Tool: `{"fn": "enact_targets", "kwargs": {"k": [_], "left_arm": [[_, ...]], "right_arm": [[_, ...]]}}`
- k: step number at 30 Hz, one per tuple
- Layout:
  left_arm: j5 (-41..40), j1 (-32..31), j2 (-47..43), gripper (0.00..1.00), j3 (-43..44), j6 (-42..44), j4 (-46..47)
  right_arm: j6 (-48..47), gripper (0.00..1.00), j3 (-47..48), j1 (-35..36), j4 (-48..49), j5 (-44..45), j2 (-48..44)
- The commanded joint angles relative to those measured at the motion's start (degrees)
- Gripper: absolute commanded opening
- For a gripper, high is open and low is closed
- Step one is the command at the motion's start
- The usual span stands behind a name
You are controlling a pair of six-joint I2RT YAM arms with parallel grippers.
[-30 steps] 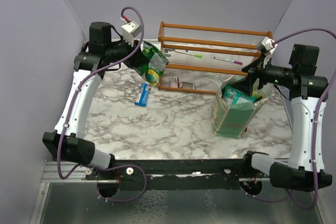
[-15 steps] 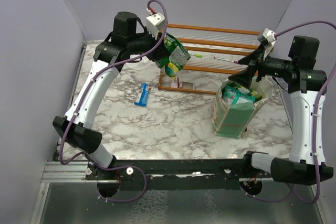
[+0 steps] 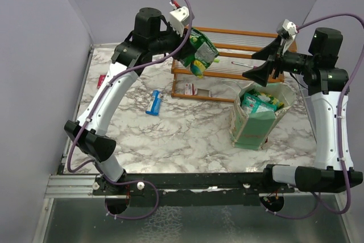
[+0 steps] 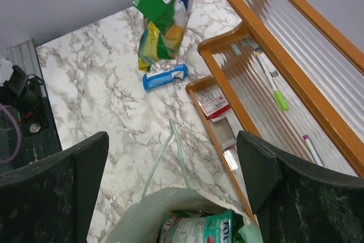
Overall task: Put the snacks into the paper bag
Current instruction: Place the snack in the paper bag.
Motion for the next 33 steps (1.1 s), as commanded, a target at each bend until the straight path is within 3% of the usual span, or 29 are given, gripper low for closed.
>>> {"fn": "enact_targets", "kwargs": {"k": [1, 12, 22, 33], "left_arm": [[-3.62, -1.27, 0.57, 0.00, 3.32, -1.67, 4.47], [-7.53, -4.65, 1.63, 0.00, 3.70, -2.00, 7.97], [-11.93, -10.39, 4.04, 0.00, 4.95, -0.45, 8.38], [-11.66, -13.82, 3.86, 0.00, 3.59, -1.14, 8.87]], "right_arm": [[2.25, 0.94, 3.05, 3.31, 3.76, 1.06, 2.05], [-2.08, 0.93, 2.93, 6.91, 2.79, 3.16, 2.64], [-0.87, 0.94, -2.47, 7.17, 9.27, 1.91, -0.59], [8.28, 0.75, -7.40, 7.53, 19.27, 6.64, -1.35]]}}
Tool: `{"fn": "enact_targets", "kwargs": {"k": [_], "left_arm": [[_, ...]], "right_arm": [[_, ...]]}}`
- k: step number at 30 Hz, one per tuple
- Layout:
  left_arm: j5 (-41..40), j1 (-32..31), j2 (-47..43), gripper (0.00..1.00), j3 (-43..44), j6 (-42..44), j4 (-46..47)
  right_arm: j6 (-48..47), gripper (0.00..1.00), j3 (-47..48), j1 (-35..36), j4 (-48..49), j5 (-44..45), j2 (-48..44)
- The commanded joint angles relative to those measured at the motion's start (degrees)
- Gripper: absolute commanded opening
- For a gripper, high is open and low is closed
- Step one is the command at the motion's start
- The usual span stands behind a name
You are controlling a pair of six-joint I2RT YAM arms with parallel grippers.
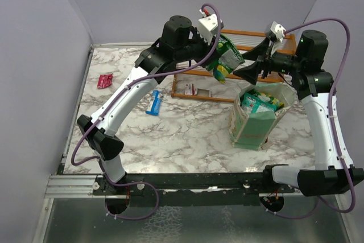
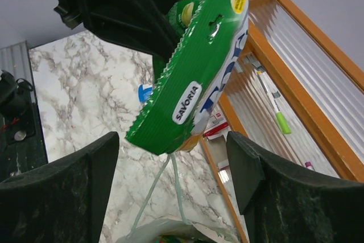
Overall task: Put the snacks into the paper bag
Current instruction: Place the snack in the paper bag.
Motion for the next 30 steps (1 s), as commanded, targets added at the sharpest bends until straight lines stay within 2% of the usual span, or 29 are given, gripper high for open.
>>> {"fn": "enact_targets", "kwargs": {"k": [1, 9, 14, 16, 18, 23, 27, 30], "left_arm": [[-1.27, -1.40, -0.90, 0.00, -0.02, -0.45, 3.52], [-0.03, -2.22, -1.81, 0.00, -1.63, -0.92, 3.96], [3.49, -2.27, -2.21, 0.00, -2.58, -1.40, 4.88], [5.08, -2.25, -2.21, 0.00, -3.22, -1.09, 5.27], [7.13, -2.22, -4.00, 0.01, -3.48, -0.50, 5.50], [10.59, -2.26, -5.46, 0.17, -3.25, 1.70, 5.06], [12.37, -2.21, -6.35, 0.31, -2.65, 4.06, 3.75], [13.50, -2.23, -7.04, 0.46, -2.16, 5.78, 2.41]], "right_arm": [[5.16, 0.73, -0.87, 0.47, 6.62, 3.18, -0.70], [9.29, 0.51, -3.29, 0.55, 10.73, 3.95, -1.65], [10.10, 0.27, -4.28, 0.55, 11.31, 5.57, -2.64], [9.97, 0.14, -4.42, 0.55, 11.25, 6.61, -3.32], [9.63, 0.08, -4.43, 0.60, 10.88, 7.54, -4.15], [8.54, 0.01, -4.68, -0.44, 9.94, 8.93, -6.88], [8.37, 0.01, -4.28, -2.82, 9.26, 7.63, -9.80], [7.20, 0.01, -3.67, -4.86, 8.01, 6.88, -12.15]]}}
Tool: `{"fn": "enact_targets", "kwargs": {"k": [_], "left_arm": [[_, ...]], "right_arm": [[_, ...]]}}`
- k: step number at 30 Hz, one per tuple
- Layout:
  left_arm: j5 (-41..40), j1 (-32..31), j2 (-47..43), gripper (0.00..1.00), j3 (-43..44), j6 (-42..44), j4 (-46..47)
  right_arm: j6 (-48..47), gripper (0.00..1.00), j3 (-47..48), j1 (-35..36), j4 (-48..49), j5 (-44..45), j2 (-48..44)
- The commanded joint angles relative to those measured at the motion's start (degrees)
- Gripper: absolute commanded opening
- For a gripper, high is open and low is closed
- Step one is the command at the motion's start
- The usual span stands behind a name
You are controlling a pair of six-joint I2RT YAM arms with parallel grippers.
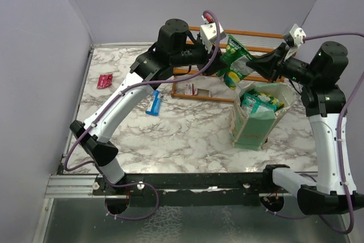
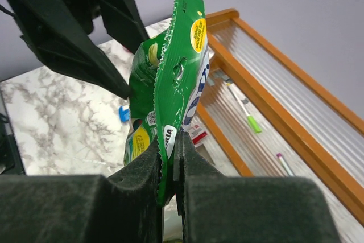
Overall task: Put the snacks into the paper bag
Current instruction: Place the snack in the paper bag.
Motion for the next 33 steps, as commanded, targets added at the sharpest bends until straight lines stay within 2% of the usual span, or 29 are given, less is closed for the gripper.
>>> {"fn": "enact_targets", "kwargs": {"k": [1, 5, 8, 17, 21, 33], "left_arm": [[4.87, -0.34, -3.57, 0.50, 1.59, 3.74, -0.90], [5.12, -0.28, -4.69, 0.61, 1.70, 6.83, -3.24], [4.53, -0.27, -5.75, 0.65, 1.69, 9.82, -5.23], [0.00, 0.24, -7.59, 0.71, 0.63, 15.83, -8.74], [-1.18, 0.89, -8.51, 0.72, -0.36, 16.71, -8.88], [-1.15, 2.54, -10.49, 0.73, -2.90, 16.86, -8.61]], "right_arm": [[-2.26, 0.01, 1.41, -3.30, -0.77, 0.43, -4.20], [-7.54, 0.01, 3.33, -5.59, -6.32, 1.07, -6.54], [-15.03, 0.01, 5.20, -6.95, -12.33, 3.20, -8.17], [-35.30, 0.01, 8.41, -10.80, -29.83, 16.67, -12.50], [-39.08, 0.01, 4.64, -12.11, -32.94, 18.88, -14.43], [-40.15, 0.01, -2.47, -14.93, -34.12, 21.05, -17.15]]}}
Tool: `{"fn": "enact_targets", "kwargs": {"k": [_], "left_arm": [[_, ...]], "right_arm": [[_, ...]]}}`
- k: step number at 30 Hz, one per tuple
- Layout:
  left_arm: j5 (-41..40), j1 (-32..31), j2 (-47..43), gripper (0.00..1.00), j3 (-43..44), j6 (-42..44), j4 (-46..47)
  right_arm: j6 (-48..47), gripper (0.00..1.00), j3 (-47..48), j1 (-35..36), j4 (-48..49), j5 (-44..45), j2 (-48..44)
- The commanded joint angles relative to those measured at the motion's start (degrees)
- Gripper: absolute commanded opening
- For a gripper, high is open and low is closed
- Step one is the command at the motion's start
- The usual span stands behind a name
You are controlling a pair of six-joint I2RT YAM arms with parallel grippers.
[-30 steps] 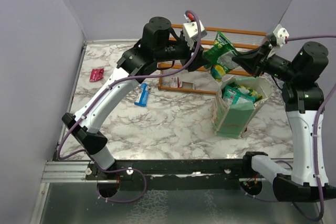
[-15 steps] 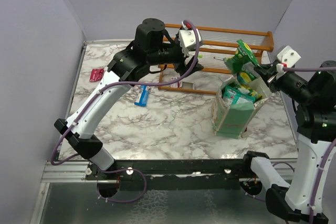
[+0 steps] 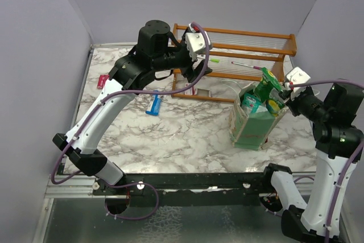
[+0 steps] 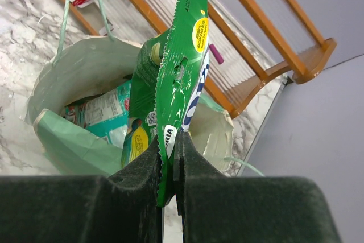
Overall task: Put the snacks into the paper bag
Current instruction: Place the snack in the paper bag.
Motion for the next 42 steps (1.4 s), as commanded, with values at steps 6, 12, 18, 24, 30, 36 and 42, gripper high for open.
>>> {"fn": "enact_targets", "kwargs": {"k": [6, 12, 18, 24, 30, 36, 42], "left_arm": [[-0.48, 0.98, -2.89, 0.73, -1.09, 0.42, -0.24], [-0.22, 1.50, -3.84, 0.73, -1.54, 0.43, -0.44], [-0.09, 2.04, -4.70, 0.73, -2.08, 0.54, -0.54], [0.30, 2.48, -4.95, 0.73, -2.27, 0.43, -0.61], [0.50, 3.00, -4.88, 0.73, -2.58, 0.25, -0.38], [0.74, 3.37, -4.88, 0.73, -2.76, 0.14, -0.28], [1.10, 4.11, -5.37, 0.73, -3.17, 0.03, -0.11]], "right_arm": [[0.17, 0.01, 0.57, -0.35, 2.60, 2.16, 1.29], [0.30, 0.01, 2.79, -0.37, 2.66, 0.81, 5.38], [0.74, 0.01, 4.02, -0.35, 3.67, 1.36, 8.22], [4.78, 0.01, 2.95, -0.35, 7.17, 6.73, 9.19], [7.45, 0.01, 2.97, -0.35, 8.05, 11.85, 7.86], [8.93, 0.01, 2.51, -0.35, 7.38, 12.31, 7.20], [9.36, 0.01, -0.27, -0.35, 9.47, 11.18, 6.61]]}}
